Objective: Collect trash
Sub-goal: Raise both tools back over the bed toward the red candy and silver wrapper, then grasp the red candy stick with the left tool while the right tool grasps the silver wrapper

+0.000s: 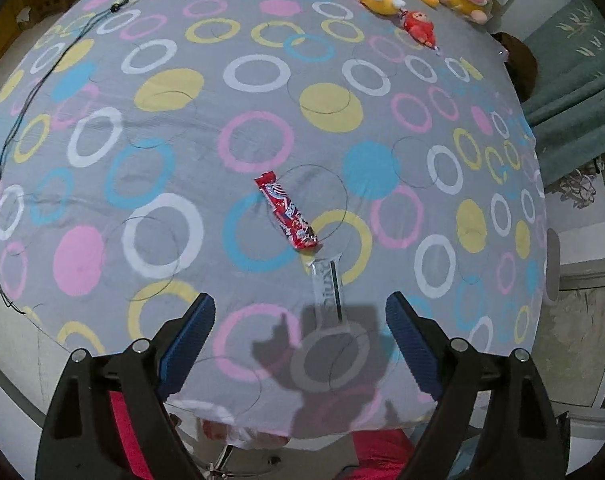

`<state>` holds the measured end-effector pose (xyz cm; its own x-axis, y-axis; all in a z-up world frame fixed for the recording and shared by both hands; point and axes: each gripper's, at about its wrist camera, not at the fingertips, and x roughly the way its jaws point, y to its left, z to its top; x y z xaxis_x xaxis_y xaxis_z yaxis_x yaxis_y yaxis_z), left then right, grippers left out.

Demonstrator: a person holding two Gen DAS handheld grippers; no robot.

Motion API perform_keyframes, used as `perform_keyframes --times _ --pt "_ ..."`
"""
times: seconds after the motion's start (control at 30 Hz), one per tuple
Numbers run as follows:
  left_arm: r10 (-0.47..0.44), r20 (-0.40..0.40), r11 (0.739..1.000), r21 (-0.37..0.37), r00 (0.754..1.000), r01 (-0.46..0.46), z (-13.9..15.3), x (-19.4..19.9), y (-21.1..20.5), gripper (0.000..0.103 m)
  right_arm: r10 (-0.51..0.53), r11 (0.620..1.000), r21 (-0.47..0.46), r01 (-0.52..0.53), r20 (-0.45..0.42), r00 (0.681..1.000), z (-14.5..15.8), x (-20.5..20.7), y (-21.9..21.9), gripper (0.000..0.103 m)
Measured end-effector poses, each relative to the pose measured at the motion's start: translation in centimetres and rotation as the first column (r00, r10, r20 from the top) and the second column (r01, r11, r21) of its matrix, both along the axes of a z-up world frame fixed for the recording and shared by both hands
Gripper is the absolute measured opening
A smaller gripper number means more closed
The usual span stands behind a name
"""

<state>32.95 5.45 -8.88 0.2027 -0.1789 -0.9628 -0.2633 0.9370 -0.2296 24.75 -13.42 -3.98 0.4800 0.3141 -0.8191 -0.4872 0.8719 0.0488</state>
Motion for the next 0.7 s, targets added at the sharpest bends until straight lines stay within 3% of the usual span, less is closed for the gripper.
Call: perform_keyframes --times 0.47,0.7 --pt "0.021 -0.112 0.999 -0.034 0.993 -0.025 -8.4 5.6 0.0 0.085 0.051 0.998 -0.03 -0.055 -0.111 0.993 -7.5 5.7 2.7 0.096" --pt "0.04 -0.139 0.998 -0.044 0.989 -0.046 -12.2 7.5 0.3 0.085 0.052 0.997 -0.051 -0.061 -0.169 0.984 -12.7 7.5 4.0 0.096"
